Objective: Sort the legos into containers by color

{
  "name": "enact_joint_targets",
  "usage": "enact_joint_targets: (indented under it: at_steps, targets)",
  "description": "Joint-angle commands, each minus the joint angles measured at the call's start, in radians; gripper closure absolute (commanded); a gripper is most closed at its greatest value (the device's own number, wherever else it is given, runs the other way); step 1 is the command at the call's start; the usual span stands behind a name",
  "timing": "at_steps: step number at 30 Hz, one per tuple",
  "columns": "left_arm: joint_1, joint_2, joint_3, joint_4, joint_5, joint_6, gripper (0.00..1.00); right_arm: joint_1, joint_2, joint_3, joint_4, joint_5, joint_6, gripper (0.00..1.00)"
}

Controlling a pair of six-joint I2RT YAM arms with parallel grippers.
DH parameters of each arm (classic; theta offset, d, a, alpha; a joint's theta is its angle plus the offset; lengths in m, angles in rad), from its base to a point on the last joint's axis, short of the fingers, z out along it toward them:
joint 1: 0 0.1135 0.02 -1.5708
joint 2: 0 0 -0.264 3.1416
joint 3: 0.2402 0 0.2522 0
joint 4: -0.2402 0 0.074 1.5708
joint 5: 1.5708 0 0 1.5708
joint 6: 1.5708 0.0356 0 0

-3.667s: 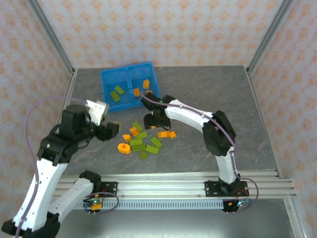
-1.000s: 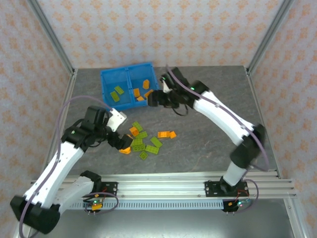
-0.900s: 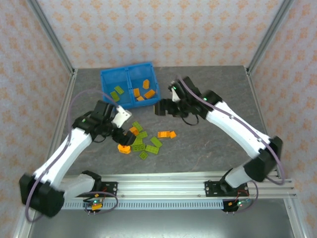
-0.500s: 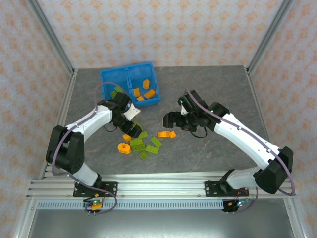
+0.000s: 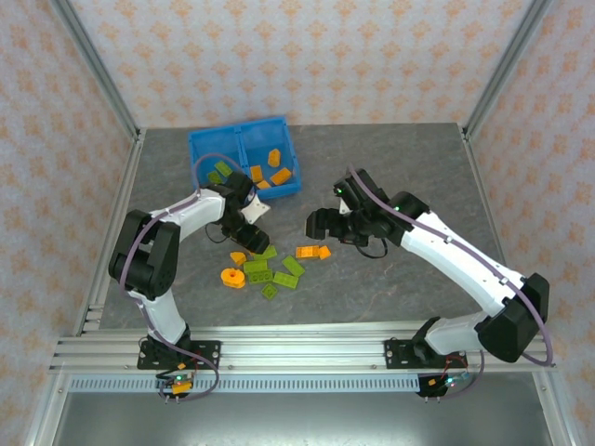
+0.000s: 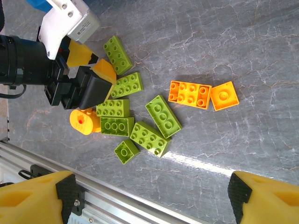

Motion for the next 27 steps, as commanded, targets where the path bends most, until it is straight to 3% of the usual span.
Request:
enact_joint_targets:
  at_steps: [1,6,10,23,27]
  targets:
    - [-0.005,0.009,0.017,-0.056,0.015,0.03,0.3,0.008,0.027,0.042,0.001,0.019,0.001,0.15]
    - [-0.003,0.021,0.012,-0.07,0.013,0.033,0.38,0.011,0.043,0.057,-0.007,0.025,-0.007,0.14]
    - [-0.004,0.004,0.005,-0.056,0.015,0.017,0.57,0.012,0.048,0.069,-0.01,0.03,-0.01,0.15]
    - [-0.006,-0.251,0.15,-0.045,0.055,-0.1,0.57,0.024,0.039,0.099,-0.005,0.059,0.001,0.15]
    - [-0.012,-0.273,0.212,0.131,-0.056,-0.213,0.56,0.024,0.033,0.1,0.018,0.091,0.009,0.14]
